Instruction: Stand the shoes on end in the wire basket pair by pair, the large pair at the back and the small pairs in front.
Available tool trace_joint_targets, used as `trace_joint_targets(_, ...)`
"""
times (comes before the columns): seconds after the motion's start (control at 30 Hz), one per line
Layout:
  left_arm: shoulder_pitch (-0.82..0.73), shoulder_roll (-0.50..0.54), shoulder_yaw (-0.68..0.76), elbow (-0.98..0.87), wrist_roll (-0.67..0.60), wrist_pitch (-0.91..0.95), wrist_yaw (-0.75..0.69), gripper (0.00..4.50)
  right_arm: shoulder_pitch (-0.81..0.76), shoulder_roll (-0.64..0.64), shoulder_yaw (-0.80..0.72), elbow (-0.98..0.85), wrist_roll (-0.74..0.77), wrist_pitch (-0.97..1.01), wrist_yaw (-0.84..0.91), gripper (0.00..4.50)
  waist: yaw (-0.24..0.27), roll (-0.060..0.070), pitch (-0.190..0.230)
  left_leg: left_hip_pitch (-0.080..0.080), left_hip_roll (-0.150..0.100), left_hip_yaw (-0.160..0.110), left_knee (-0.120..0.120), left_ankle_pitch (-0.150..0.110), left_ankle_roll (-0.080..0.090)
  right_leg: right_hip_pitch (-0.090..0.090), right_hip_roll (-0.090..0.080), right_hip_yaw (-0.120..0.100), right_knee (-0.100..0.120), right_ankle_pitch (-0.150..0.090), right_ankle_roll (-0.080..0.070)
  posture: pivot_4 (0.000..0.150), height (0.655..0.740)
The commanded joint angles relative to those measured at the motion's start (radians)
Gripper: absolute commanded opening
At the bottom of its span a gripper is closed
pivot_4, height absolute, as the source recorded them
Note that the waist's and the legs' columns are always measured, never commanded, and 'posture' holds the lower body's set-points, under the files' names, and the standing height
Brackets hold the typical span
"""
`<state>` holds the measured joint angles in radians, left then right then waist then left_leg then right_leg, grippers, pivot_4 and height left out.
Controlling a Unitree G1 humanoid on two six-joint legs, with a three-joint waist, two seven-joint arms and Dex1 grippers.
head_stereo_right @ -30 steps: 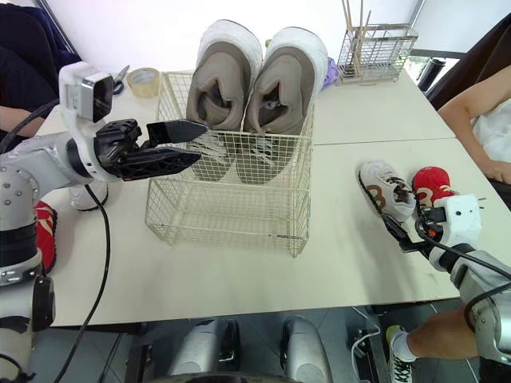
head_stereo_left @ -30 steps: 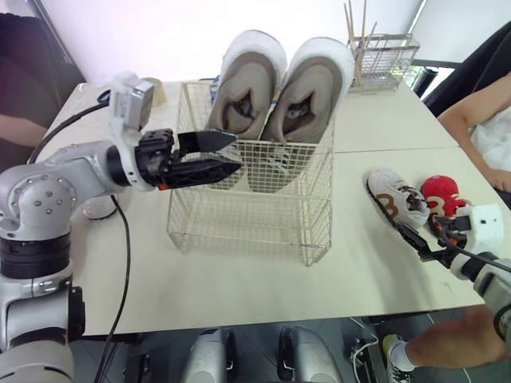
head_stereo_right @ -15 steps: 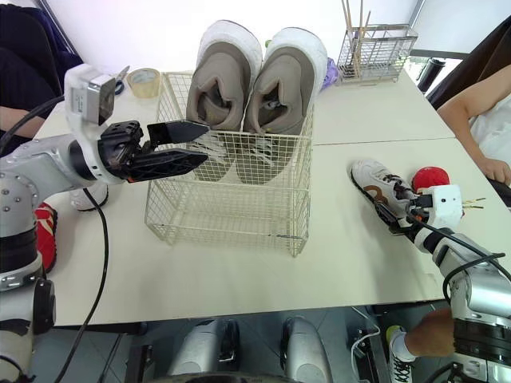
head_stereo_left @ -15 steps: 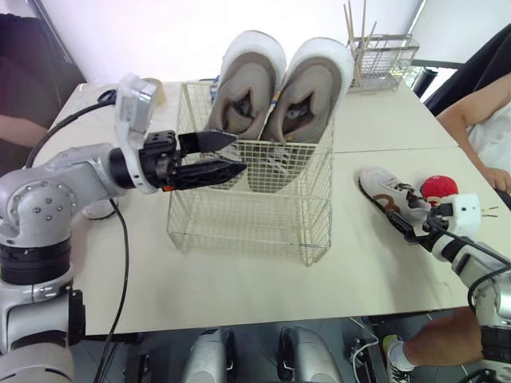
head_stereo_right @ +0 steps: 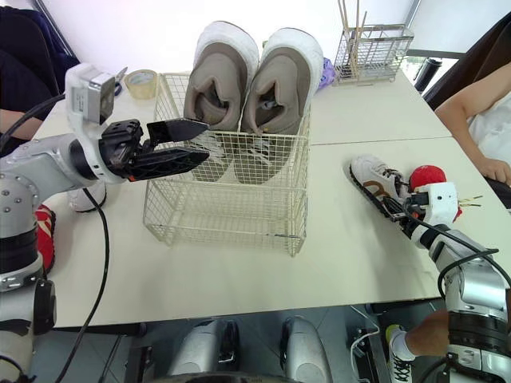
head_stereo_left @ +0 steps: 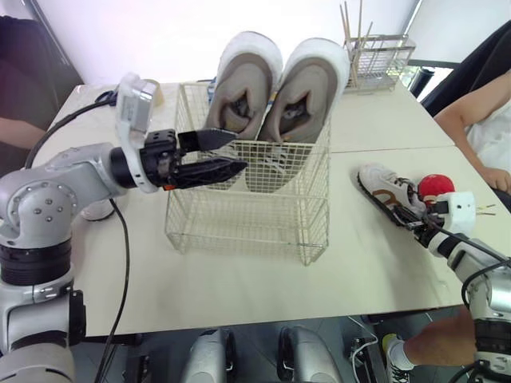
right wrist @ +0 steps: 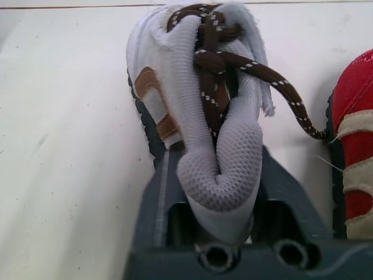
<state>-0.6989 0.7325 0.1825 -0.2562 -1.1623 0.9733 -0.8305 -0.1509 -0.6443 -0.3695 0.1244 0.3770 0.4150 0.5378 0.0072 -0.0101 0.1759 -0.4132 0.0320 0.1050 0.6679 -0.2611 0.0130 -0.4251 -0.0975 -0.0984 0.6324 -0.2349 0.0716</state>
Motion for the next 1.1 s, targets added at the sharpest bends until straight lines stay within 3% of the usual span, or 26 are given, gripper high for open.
trace_joint_targets(0.03, 0.001, 0.001, 0.028, -0.017, 0.000, -0.016, -0.003, 4.50, 0.001, -0.025, -0.031, -0.066, 0.026, 0.002, 0.028, 0.28, 0.000, 0.000, 0.000, 0.000, 0.000, 0.000, 0.000, 0.000, 0.000, 0.000, 0.000, 0.000, 0.000, 0.000, 0.000, 0.150, 0.7400)
trace_joint_targets(0.13, 0.002, 0.005, 0.031, -0.006, -0.004, -0.011, -0.010, 4.50, 0.008, -0.080, -0.056, -0.148, 0.048, 0.031, 0.070, 0.28, 0.002, 0.001, 0.001, 0.000, 0.000, 0.000, 0.000, 0.000, 0.000, 0.000, 0.000, 0.000, 0.000, 0.000, 0.000, 0.150, 0.7400)
trace_joint_targets(0.3, -0.031, 0.006, 0.031, 0.037, -0.030, 0.012, -0.033, 4.50, 0.004, -0.317, -0.098, -0.278, 0.023, 0.004, 0.222, 0.28, 0.005, 0.005, 0.003, 0.000, 0.000, 0.001, 0.000, 0.000, 0.000, 0.000, 0.000, 0.001, 0.000, 0.000, 0.000, 0.150, 0.7400)
trace_joint_targets(0.4, -0.081, 0.002, 0.019, 0.098, -0.025, 0.021, -0.069, 4.50, -0.083, -0.494, -0.112, -0.238, -0.055, -0.081, 0.269, 0.28, 0.005, 0.005, 0.003, 0.000, 0.000, 0.001, 0.000, 0.000, 0.001, 0.000, 0.000, 0.001, 0.000, 0.000, 0.000, 0.150, 0.7400)
trace_joint_targets(0.57, -0.168, -0.018, -0.009, 0.194, 0.013, 0.016, -0.139, 4.50, -0.331, -0.654, -0.043, -0.055, -0.143, -0.350, 0.311, 0.28, 0.003, 0.005, 0.003, 0.001, -0.001, 0.002, 0.000, 0.000, 0.000, 0.000, 0.000, 0.001, 0.000, 0.000, 0.000, 0.150, 0.7400)
trace_joint_targets(0.7, -0.221, -0.031, -0.026, 0.241, 0.033, 0.022, -0.187, 4.50, -0.641, -0.656, 0.083, 0.002, -0.111, -0.467, 0.399, 0.28, -0.008, 0.006, 0.005, 0.001, 0.000, 0.003, 0.000, 0.000, 0.000, -0.001, 0.000, 0.002, -0.001, 0.000, 0.000, 0.150, 0.7400)
trace_joint_targets(0.83, -0.258, -0.017, -0.043, 0.291, 0.069, 0.028, -0.247, 4.50, -0.888, -0.599, 0.196, -0.013, -0.049, -0.440, 0.527, 0.28, -0.018, 0.004, 0.008, 0.001, 0.000, 0.003, -0.001, 0.000, -0.001, -0.002, 0.001, 0.003, 0.000, 0.000, 0.000, 0.150, 0.7400)
trace_joint_targets(1.1, -0.370, 0.075, -0.085, 0.420, 0.141, 0.083, -0.420, 4.50, -1.089, -0.446, 0.358, -0.144, 0.075, -0.311, 0.782, 0.28, -0.018, 0.003, 0.009, 0.000, 0.000, 0.003, 0.000, 0.000, 0.000, -0.002, 0.000, 0.002, 0.000, 0.000, 0.000, 0.150, 0.7400)
